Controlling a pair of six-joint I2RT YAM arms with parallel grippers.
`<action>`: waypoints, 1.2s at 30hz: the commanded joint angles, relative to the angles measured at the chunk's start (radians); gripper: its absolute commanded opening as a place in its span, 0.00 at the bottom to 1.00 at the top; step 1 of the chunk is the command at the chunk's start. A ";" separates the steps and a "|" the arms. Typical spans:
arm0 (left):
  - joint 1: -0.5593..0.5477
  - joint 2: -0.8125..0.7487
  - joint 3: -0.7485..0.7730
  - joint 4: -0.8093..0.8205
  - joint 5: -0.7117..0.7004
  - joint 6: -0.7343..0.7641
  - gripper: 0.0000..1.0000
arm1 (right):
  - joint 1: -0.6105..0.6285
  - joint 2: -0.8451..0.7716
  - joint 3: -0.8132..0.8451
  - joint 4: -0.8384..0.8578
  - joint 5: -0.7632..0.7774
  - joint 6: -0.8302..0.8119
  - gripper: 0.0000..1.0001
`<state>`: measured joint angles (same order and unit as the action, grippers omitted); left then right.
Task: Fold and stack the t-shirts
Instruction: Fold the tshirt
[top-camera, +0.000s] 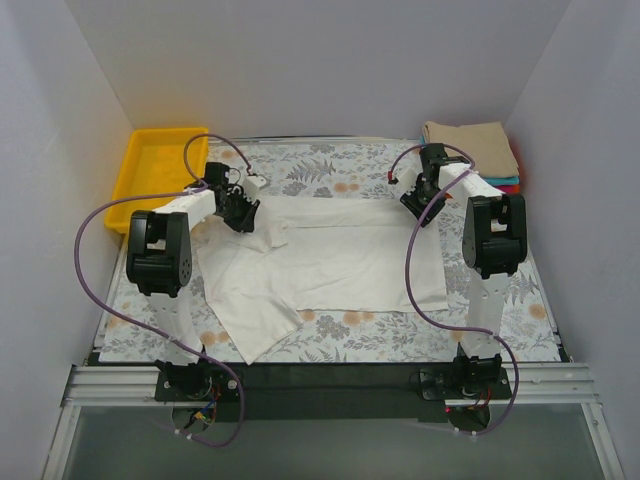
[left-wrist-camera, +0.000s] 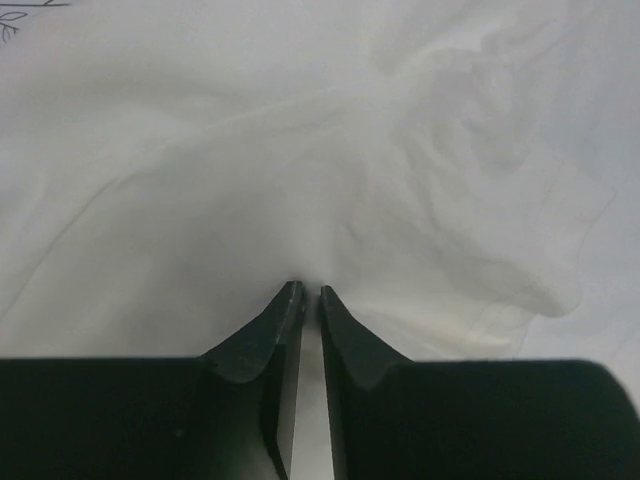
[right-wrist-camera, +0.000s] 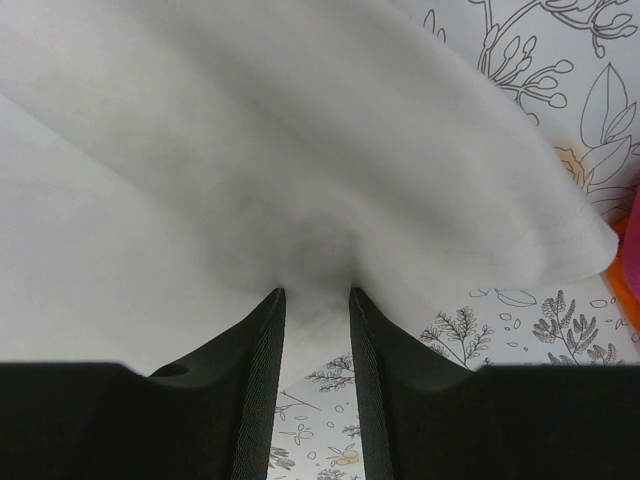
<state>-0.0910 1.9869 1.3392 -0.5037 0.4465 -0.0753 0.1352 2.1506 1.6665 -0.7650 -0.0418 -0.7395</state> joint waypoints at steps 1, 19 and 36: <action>-0.003 -0.062 -0.017 -0.004 0.004 0.019 0.13 | -0.011 0.032 0.024 -0.019 0.023 -0.008 0.34; 0.005 -0.261 -0.159 -0.135 -0.006 0.071 0.22 | -0.009 0.020 0.021 -0.022 0.020 -0.004 0.34; 0.042 -0.312 -0.219 -0.337 -0.012 0.232 0.16 | -0.016 0.006 -0.005 -0.023 0.037 -0.031 0.33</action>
<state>-0.0689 1.7424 1.1393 -0.7593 0.4339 0.0986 0.1349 2.1517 1.6684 -0.7647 -0.0280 -0.7429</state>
